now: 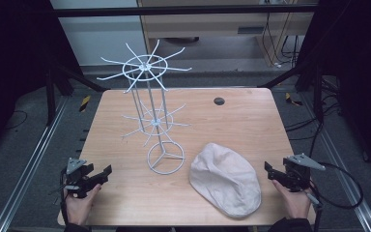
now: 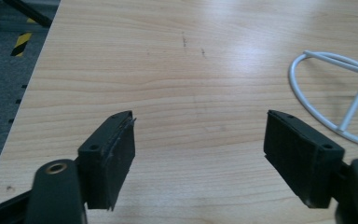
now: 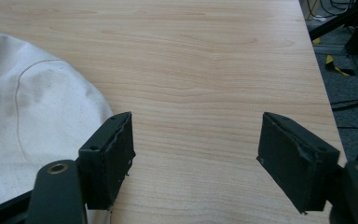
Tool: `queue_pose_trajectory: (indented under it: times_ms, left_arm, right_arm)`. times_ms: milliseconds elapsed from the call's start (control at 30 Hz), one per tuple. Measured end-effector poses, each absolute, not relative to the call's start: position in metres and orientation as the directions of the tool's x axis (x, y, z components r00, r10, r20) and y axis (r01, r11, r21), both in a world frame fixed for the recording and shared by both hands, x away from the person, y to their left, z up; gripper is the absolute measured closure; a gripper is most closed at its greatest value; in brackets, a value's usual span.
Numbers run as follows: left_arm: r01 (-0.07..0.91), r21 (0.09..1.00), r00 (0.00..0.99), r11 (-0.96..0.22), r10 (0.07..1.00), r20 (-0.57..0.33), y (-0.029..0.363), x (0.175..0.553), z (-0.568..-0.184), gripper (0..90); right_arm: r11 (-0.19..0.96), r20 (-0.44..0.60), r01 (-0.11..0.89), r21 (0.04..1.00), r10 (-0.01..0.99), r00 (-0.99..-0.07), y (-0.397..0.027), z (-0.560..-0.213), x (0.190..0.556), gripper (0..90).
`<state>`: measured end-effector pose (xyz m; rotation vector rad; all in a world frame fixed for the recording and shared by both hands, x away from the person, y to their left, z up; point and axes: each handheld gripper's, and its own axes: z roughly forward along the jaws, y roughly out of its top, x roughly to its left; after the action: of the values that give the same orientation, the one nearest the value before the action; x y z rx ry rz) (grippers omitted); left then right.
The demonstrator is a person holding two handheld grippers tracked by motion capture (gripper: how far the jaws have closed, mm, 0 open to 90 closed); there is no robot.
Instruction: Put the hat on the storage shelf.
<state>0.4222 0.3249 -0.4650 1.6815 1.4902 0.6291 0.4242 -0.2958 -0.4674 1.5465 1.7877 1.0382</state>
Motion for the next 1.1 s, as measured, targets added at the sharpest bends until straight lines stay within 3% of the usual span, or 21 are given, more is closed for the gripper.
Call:
queue_pose_trajectory:
  times_ms: [300,1100]
  left_arm:
    - [0.582,0.812,0.217,-0.033,0.969,-0.116,0.320,0.418,-0.462,30.5]
    - [0.586,0.808,0.235,-0.068,0.968,-0.089,0.316,0.421,-0.463,29.4]
  right_arm:
    - [0.060,0.078,0.558,0.828,0.972,-0.221,-0.292,-0.459,0.423,32.6]
    - [0.160,0.042,0.541,0.826,0.939,-0.342,-0.263,-0.422,0.415,38.3]
